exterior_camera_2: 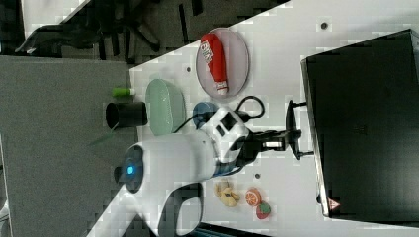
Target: Flap open oven.
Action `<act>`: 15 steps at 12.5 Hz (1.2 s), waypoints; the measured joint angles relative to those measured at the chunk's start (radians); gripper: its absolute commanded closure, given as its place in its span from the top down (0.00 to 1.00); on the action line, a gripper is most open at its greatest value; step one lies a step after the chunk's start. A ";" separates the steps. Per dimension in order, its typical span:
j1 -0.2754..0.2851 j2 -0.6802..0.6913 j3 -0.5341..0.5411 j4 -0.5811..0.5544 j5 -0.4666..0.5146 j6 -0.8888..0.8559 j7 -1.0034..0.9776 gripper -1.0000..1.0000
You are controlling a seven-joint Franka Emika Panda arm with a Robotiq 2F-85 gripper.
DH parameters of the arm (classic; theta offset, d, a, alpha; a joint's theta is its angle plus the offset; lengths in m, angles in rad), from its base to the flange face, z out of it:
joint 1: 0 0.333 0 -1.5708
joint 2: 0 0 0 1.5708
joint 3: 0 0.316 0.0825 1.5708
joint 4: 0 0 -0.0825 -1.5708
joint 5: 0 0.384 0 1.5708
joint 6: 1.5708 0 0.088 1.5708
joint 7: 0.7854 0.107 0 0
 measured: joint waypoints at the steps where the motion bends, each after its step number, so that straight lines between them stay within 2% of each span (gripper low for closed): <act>1: 0.000 0.016 0.000 -0.012 0.003 0.009 -0.007 0.18; 12: 0.002 0.094 0.014 -0.031 0.010 0.093 -0.007 0.18; 15: 0.018 0.094 0.028 -0.041 -0.081 0.093 0.033 0.18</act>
